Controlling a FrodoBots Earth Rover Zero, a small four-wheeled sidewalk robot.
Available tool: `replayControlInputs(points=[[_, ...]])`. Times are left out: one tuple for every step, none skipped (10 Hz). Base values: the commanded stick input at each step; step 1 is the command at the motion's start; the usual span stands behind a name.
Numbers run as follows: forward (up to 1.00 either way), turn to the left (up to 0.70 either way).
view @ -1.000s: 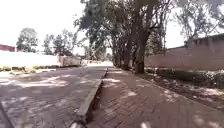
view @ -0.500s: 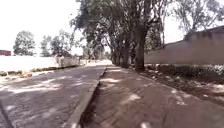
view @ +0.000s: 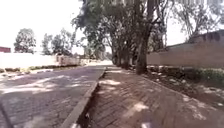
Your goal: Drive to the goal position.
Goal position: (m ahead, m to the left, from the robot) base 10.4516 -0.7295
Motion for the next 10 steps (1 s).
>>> replayControlInputs(points=[[0.70, 0.00], [0.70, 0.00], [0.70, 0.00], [0.70, 0.00], [0.70, 0.00], [0.70, 0.00], [0.70, 0.00], [0.70, 0.00], [0.70, 0.00], [0.70, 0.00]])
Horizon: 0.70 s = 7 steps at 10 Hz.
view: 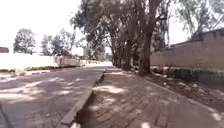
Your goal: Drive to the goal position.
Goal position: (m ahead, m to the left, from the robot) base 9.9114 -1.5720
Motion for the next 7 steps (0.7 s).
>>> replayControlInputs(points=[[0.70, 0.00], [0.70, 0.00], [0.70, 0.00], [0.70, 0.00], [0.70, 0.00], [0.70, 0.00], [0.70, 0.00]])
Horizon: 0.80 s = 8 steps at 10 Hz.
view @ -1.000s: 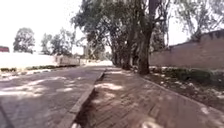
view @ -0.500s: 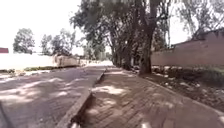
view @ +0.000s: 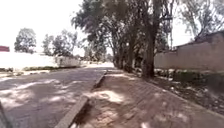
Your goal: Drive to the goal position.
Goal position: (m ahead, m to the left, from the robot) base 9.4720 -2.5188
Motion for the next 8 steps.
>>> replayControlInputs(points=[[0.70, 0.00], [0.70, 0.00], [0.70, 0.00], [0.70, 0.00], [0.70, 0.00], [0.70, 0.00], [0.70, 0.00], [0.70, 0.00]])
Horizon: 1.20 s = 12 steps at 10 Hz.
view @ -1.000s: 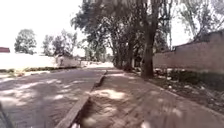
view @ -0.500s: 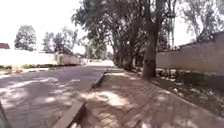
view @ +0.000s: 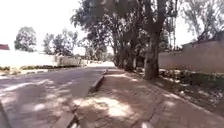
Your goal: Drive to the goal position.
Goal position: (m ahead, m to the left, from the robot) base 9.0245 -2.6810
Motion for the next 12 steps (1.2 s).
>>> replayControlInputs(points=[[0.70, 0.00], [0.70, 0.00], [0.70, 0.00], [0.70, 0.00], [0.70, 0.00], [0.70, 0.00], [0.70, 0.00], [0.70, 0.00], [0.70, 0.00], [0.70, 0.00], [0.70, 0.00], [0.70, 0.00]])
